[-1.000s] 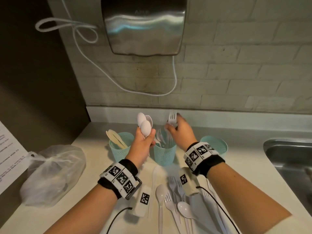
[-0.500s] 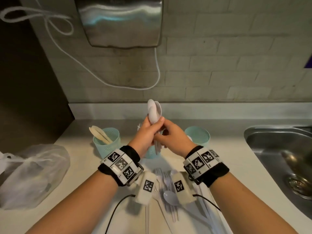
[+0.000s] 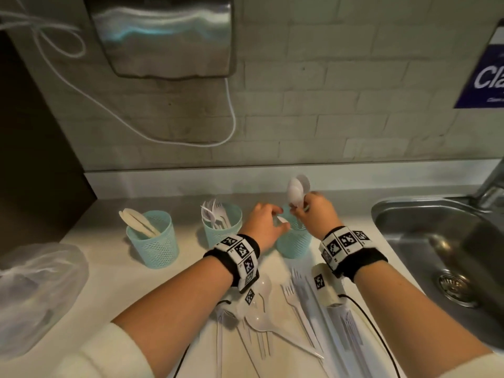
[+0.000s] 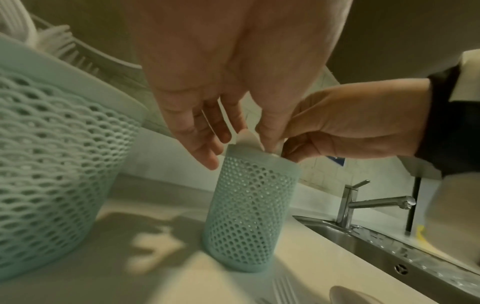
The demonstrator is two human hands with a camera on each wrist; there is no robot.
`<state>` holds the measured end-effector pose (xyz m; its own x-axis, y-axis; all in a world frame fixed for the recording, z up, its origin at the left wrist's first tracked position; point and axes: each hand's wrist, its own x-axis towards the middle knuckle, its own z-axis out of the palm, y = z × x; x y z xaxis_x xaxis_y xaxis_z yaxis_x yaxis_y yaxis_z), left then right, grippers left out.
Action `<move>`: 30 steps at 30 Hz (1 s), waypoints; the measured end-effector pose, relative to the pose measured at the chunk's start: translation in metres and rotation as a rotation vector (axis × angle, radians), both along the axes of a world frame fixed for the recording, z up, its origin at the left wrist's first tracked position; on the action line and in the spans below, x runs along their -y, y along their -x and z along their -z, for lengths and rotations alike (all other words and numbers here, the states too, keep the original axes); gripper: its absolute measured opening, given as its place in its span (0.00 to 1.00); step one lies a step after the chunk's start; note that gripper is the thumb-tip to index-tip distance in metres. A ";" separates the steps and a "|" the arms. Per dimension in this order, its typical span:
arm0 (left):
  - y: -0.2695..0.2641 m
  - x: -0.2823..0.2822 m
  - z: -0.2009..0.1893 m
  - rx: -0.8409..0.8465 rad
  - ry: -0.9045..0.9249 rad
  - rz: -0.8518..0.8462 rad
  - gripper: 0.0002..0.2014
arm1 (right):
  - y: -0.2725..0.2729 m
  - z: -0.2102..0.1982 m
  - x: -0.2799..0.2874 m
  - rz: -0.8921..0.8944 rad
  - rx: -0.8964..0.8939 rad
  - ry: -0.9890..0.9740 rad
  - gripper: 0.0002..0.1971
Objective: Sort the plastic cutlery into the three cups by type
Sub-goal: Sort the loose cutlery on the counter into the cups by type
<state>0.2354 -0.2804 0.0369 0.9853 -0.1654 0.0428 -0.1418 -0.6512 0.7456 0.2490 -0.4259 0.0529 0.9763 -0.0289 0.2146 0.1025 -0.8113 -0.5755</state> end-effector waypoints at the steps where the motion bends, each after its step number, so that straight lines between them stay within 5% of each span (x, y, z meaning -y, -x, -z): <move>1: -0.003 0.001 0.002 0.014 0.002 -0.024 0.18 | 0.001 0.002 0.001 -0.004 -0.030 0.015 0.14; 8: 0.003 -0.003 -0.004 -0.060 0.127 -0.034 0.22 | 0.016 0.005 0.005 -0.019 0.033 -0.099 0.22; 12: 0.031 -0.026 -0.008 -0.053 0.142 0.004 0.15 | 0.053 -0.001 -0.004 -0.023 0.200 -0.128 0.09; 17: 0.077 -0.076 0.007 -0.104 -0.088 -0.023 0.08 | 0.118 0.012 -0.029 -0.228 -0.322 0.014 0.06; 20: 0.093 -0.105 0.017 -0.187 -0.284 -0.110 0.12 | 0.141 0.032 -0.038 -0.278 -0.585 0.221 0.15; 26: 0.111 -0.134 0.041 -0.332 -0.448 -0.282 0.40 | 0.156 0.054 -0.046 -0.239 -0.656 0.323 0.16; 30: 0.115 -0.134 0.042 -0.415 -0.534 -0.220 0.37 | 0.151 0.056 -0.053 -0.123 -0.616 0.258 0.12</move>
<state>0.1206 -0.1469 -0.0050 0.9158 0.1458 -0.3742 0.2617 -0.9235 0.2804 0.0983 -0.3732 -0.0030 0.9157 0.0674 -0.3963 -0.0821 -0.9338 -0.3483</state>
